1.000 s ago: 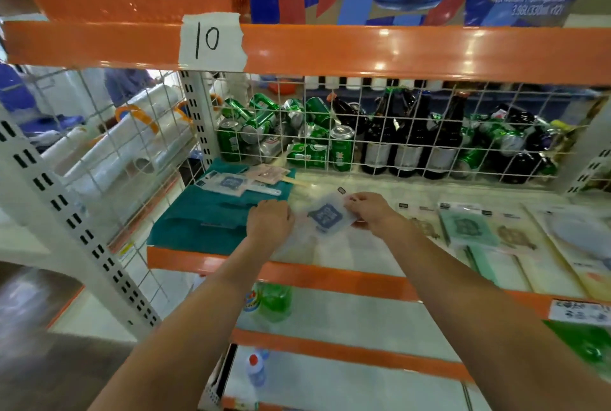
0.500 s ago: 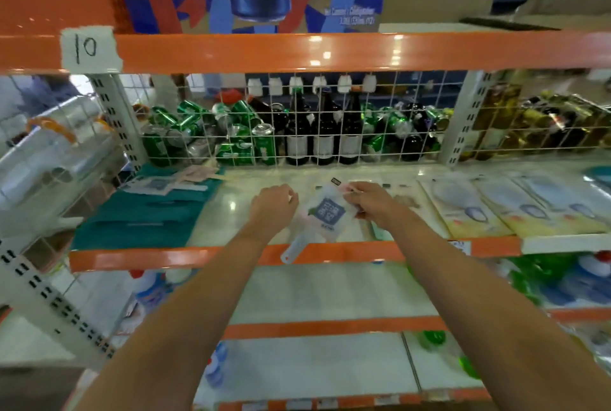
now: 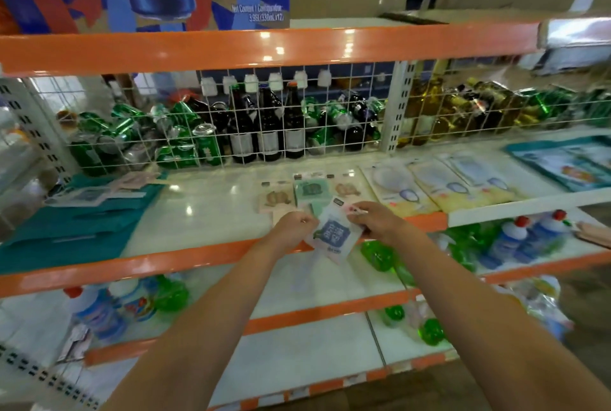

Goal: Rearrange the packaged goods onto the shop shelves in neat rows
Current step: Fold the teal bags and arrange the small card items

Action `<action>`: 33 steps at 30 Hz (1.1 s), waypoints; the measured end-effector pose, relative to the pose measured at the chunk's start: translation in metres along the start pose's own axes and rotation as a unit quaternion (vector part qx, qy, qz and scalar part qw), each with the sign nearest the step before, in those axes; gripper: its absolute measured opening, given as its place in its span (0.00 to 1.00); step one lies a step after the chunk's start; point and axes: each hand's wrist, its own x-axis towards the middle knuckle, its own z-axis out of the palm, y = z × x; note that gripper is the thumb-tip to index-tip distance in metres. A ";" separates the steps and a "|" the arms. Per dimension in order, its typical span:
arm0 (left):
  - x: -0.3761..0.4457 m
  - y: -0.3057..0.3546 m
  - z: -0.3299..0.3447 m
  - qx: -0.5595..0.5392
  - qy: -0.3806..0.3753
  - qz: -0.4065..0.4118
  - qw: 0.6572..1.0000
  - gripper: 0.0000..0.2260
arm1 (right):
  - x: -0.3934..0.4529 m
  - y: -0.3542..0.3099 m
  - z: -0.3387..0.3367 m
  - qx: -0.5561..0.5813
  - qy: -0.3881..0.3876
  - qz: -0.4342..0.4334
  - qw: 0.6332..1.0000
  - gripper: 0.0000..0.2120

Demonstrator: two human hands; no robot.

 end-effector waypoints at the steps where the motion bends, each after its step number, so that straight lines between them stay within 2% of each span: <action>1: 0.002 0.002 0.001 -0.033 0.000 -0.009 0.999 0.07 | 0.001 0.000 -0.003 0.000 0.000 -0.002 1.000 0.06; 2: 0.003 0.003 0.000 -0.064 -0.003 -0.020 0.998 0.05 | 0.002 0.000 -0.007 0.003 0.001 -0.002 1.000 0.06; 5: 0.004 0.008 -0.006 -0.096 -0.009 -0.039 0.995 0.09 | 0.006 -0.005 -0.012 0.007 0.001 -0.007 1.000 0.07; 8: 0.007 0.009 -0.019 -0.145 0.007 -0.064 0.987 0.07 | 0.017 -0.010 -0.011 -0.037 0.011 -0.014 0.999 0.01; 10: 0.010 0.007 -0.031 -0.188 0.032 -0.087 0.978 0.05 | 0.030 -0.013 -0.007 -0.056 0.037 -0.024 0.997 0.03; 12: 0.018 0.003 -0.046 -0.206 0.058 -0.101 0.972 0.07 | 0.043 -0.016 0.001 -0.084 0.070 -0.040 0.993 0.06; 16: 0.035 -0.009 -0.071 -0.202 0.112 -0.109 0.967 0.12 | 0.065 -0.020 0.019 -0.151 0.122 -0.069 0.979 0.03; 21: 0.065 -0.024 -0.094 -0.208 0.161 -0.119 0.957 0.13 | 0.086 -0.029 0.032 -0.229 0.146 -0.084 0.959 0.10; 33: 0.108 -0.053 -0.092 -0.195 0.136 -0.142 0.961 0.10 | 0.121 -0.034 0.044 -0.294 0.196 -0.063 0.933 0.11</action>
